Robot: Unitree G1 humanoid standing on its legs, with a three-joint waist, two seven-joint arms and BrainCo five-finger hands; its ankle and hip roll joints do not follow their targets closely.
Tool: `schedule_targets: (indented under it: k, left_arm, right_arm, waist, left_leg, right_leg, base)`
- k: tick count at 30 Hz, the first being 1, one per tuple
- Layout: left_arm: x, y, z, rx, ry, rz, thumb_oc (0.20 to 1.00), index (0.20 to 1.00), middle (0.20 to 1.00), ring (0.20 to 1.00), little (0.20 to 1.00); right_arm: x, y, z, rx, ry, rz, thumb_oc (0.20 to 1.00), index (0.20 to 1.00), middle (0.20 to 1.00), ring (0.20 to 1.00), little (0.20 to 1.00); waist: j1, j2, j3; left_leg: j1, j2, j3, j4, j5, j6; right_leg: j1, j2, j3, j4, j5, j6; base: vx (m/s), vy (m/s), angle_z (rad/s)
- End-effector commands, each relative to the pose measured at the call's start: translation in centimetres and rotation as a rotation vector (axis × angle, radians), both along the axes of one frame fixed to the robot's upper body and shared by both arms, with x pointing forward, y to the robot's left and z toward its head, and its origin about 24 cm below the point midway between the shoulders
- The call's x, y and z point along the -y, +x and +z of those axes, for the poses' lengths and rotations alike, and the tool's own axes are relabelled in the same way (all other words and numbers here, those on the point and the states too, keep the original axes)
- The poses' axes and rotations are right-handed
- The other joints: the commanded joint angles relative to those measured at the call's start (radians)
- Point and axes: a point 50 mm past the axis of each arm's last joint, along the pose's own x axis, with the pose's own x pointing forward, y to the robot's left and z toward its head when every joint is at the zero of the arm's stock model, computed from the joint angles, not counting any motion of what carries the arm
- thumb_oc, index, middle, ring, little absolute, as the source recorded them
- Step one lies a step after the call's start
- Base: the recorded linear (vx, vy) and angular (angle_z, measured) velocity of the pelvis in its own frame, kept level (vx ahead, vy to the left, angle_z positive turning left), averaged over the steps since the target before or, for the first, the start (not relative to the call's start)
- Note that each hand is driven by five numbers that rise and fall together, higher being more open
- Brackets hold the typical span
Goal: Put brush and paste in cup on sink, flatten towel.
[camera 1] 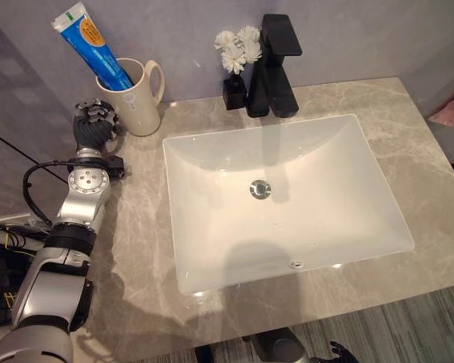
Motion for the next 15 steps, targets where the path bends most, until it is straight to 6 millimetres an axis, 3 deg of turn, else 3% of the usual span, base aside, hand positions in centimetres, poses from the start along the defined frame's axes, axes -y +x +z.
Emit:
schedule_targets:
  k: [1, 9, 15]
  left_arm:
    - [0.2, 0.4, -0.2, -0.016, 0.056, -0.002, 0.200, 0.200, 0.200, 0.200, 0.200]
    - [2.3, 0.8, -0.6, -0.002, 0.021, -0.079, 0.200, 0.200, 0.200, 0.200, 0.200]
    - [2.8, 0.8, -0.9, -0.004, 0.014, -0.091, 0.200, 0.200, 0.200, 0.200, 0.200]
  right_arm:
    - [0.5, -1.1, 0.0, -0.020, -0.012, 0.007, 1.000, 1.000, 1.000, 1.000, 1.000]
    - [0.3, -1.3, -0.1, -0.019, -0.008, -0.003, 1.000, 1.000, 1.000, 1.000, 1.000]
    - [0.2, -1.1, 0.0, -0.007, -0.007, -0.008, 1.000, 1.000, 1.000, 1.000, 1.000]
  waist:
    - [-0.038, -0.011, -0.033]
    - [-0.044, -0.013, -0.033]
    - [-0.044, -0.013, -0.036]
  left_leg:
    - [0.098, 0.005, 0.003, 0.070, -0.033, -0.031]
    - [0.107, 0.006, 0.007, 0.062, -0.040, -0.032]
    - [0.112, 0.010, 0.013, 0.057, -0.040, -0.033]
  right_leg:
    - [-0.068, -0.041, -0.001, 0.080, -0.018, 0.118]
    - [-0.081, -0.035, -0.001, 0.088, -0.020, 0.117]
    - [-0.084, -0.030, 0.000, 0.080, -0.015, 0.117]
  base:
    - [0.00, 0.000, 0.00]
    - [0.00, 0.000, 0.00]
    - [0.00, 0.000, 0.00]
